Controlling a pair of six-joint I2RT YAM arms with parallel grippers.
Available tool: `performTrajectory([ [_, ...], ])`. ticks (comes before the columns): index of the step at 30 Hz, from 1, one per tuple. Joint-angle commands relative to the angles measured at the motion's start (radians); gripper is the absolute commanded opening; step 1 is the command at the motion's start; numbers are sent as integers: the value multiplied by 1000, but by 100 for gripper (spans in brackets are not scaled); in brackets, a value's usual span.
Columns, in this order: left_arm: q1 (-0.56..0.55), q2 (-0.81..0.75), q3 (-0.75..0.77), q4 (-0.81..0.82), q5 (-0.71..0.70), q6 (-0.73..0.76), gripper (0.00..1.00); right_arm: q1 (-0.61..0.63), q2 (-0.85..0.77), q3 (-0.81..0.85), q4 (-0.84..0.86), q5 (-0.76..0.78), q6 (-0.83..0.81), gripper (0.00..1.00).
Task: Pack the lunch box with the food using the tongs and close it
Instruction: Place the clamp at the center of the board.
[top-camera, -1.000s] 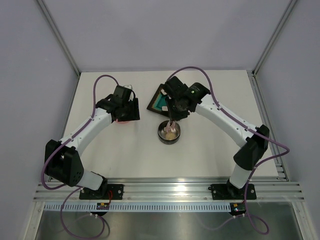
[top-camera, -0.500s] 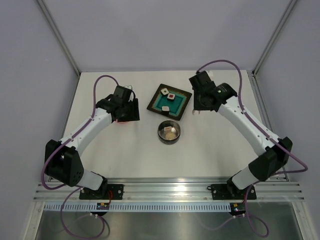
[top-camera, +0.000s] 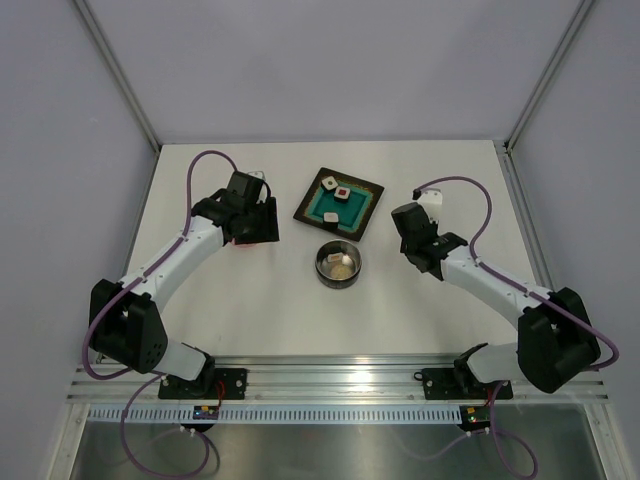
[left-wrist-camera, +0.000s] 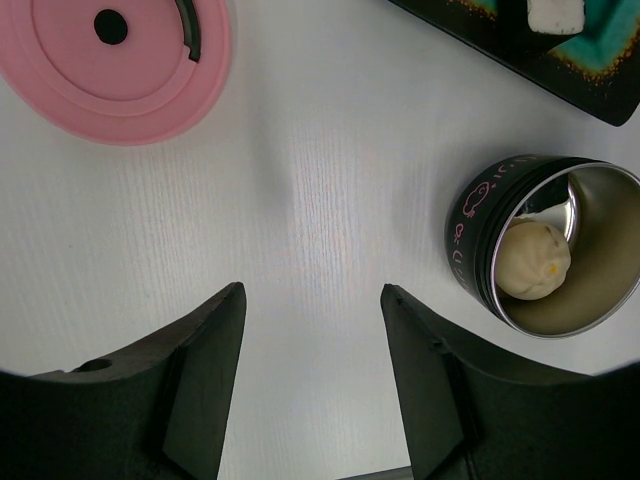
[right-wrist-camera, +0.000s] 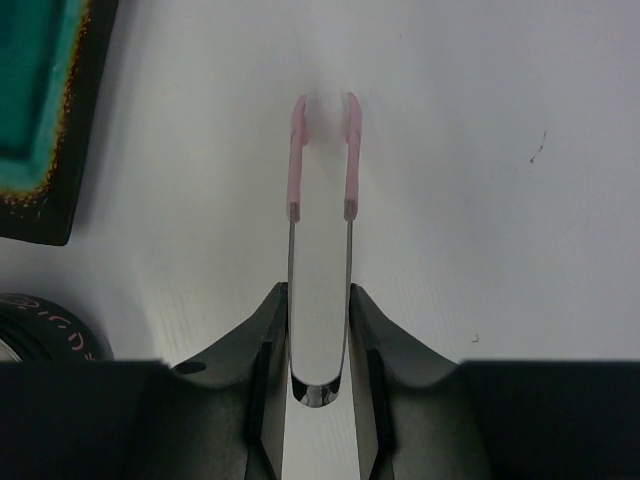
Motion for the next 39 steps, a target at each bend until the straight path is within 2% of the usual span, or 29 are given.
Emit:
performTrajectory([
  [1, 5, -25, 22, 21, 4, 14, 61, 1, -5, -40, 124, 30, 109, 27],
  [4, 5, -23, 17, 27, 12, 9, 61, 1, -15, -86, 91, 19, 192, 33],
  [5, 5, -23, 17, 27, 15, 9, 61, 1, -17, -99, 83, 15, 210, 43],
  [6, 5, -23, 16, 29, 16, 7, 61, 1, -17, -106, 53, 15, 233, 46],
  [11, 5, -16, 17, 30, 23, 9, 61, 1, 12, -133, 22, -17, 304, 51],
  [17, 5, -16, 13, 32, 27, 7, 61, 3, 147, -28, -46, -31, 307, 57],
  [18, 6, -22, 11, 30, 26, 7, 61, 1, 167, -24, -44, -39, 310, 64],
  [21, 5, -28, 5, 26, 18, 11, 61, 1, 172, -30, -31, -44, 332, 75],
  [22, 5, -32, 3, 26, 16, 12, 61, 3, 170, -33, -23, -48, 332, 82],
  [32, 5, -29, 3, 27, 15, 15, 61, -5, 95, -71, -44, -37, 375, 86],
  [36, 6, -26, 6, 24, 19, 15, 61, -54, 100, -111, 12, -132, 373, 88],
  [39, 5, -26, 11, 19, 19, 20, 61, -74, 109, -126, 35, -137, 372, 88],
])
